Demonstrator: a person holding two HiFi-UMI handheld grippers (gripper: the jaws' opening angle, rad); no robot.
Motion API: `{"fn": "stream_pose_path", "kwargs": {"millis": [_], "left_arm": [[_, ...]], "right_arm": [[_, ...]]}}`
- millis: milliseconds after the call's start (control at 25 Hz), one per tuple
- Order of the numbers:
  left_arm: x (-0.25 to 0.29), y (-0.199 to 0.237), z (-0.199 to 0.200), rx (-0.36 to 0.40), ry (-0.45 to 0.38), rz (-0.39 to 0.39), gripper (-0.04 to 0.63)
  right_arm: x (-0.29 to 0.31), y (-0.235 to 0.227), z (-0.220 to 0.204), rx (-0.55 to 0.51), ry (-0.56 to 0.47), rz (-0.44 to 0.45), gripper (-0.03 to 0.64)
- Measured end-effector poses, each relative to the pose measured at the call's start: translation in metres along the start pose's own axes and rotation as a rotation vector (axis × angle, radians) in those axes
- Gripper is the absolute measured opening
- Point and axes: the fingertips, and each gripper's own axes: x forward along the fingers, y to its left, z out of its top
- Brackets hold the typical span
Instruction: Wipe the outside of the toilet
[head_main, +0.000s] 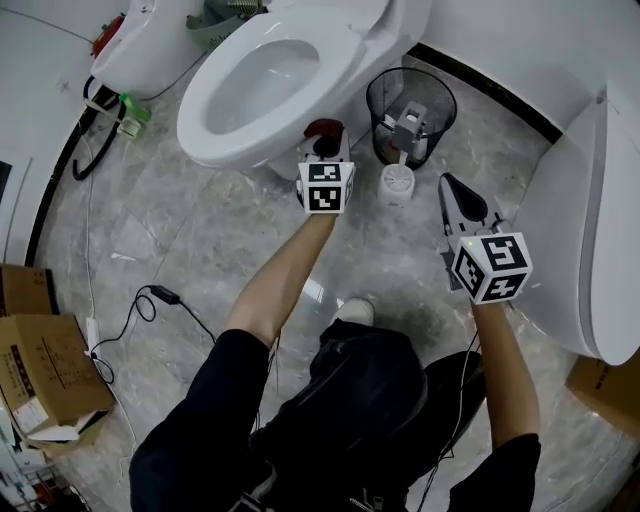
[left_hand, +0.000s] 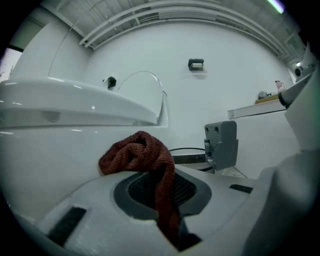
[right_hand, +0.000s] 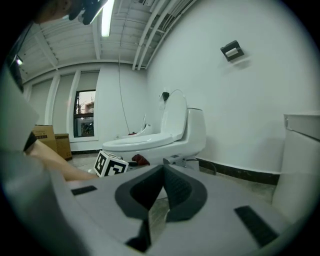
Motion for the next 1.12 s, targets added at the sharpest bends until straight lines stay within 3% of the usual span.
{"fn": "stream_pose_path", "kwargs": {"millis": [240,520,800,960,1120], "left_arm": [[0.037,-0.02,0.0,0.013,0.037,-0.029,0.049],[0.005,-0.034,0.031,0.074,0.029,-0.114,0.049],[-0.081,-0.037,0.141,0.099,0.048,-0.187,0.049],[-0.138,-0.024,0.223,0.111,0.068,-0.205,0.049],[-0.21,-0.013,0.333,0.145,0.059,-0.214,0.049]], "right_arm": [[-0.014,-0.032,0.0,0.015,0.003,-0.054,0.003],[-0.011,-0.029,0.033,0.047,-0.008,-0.055,0.003],[-0.039,0.021,0.125,0.071,0.069,-0.043,0.003],[-0.072,0.059,0.22,0.076,0.078,-0.029,0.003],[-0.123,0.094,0.328,0.112,0.047,-0.042,0.003]]}}
